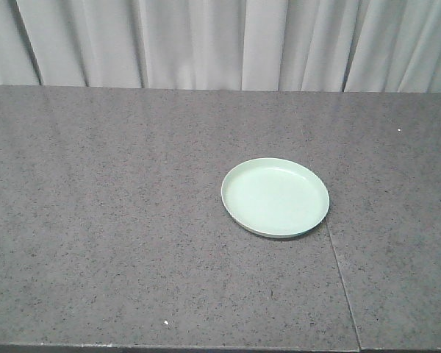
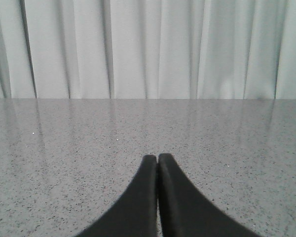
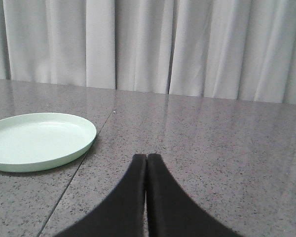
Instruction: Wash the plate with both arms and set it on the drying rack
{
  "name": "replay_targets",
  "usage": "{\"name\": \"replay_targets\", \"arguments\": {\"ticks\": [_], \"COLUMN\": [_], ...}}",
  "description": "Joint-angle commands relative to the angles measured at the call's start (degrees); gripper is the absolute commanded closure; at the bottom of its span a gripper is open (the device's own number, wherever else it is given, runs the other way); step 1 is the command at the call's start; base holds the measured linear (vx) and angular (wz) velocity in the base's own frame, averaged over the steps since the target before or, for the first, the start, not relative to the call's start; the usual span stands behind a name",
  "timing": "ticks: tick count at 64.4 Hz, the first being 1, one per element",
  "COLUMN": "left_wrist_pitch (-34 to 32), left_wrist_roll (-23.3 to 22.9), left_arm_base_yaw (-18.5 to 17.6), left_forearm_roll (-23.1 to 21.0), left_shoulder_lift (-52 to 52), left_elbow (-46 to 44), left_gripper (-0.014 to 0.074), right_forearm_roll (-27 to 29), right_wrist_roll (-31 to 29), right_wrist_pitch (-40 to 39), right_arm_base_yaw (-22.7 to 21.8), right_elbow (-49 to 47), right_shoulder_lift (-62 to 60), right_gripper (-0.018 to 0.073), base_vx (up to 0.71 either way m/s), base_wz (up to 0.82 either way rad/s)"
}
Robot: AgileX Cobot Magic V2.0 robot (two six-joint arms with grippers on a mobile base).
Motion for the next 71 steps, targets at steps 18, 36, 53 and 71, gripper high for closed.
{"name": "replay_targets", "arguments": {"ticks": [18,36,53,71], "left_wrist_pitch": [-4.27,-4.27,-4.27,-4.27], "left_wrist_roll": [-0.20,-0.20,-0.20,-0.20], "left_arm_base_yaw": [-0.10,-0.10,-0.10,-0.10], "left_forearm_roll": [-0.53,-0.53,-0.53,-0.53], "left_shoulder_lift": [-0.83,-0.83,-0.83,-0.83], "left_elbow": [-1.82,-1.82,-1.82,-1.82], "left_gripper": [0.0603,0.0603,0.0603,0.0603], "right_forearm_roll": [-0.44,-0.39,-0.38,-0.37], "right_wrist_roll": [0.00,0.00,0.00,0.00], "right_wrist_pitch": [-4.64,-4.90,4.16,19.45], "right_arm_base_yaw": [-0.25,-0.25,-0.25,-0.25], "right_elbow": [0.04,-0.32,-12.08,-30.25], "right_shoulder_lift": [-0.24,-0.24,4.26,18.10], "right_gripper": [0.0568,0.0568,0.0564,0.0564], "base_vx": [0.00,0.00,0.00,0.00], "base_wz": [0.00,0.00,0.00,0.00]}}
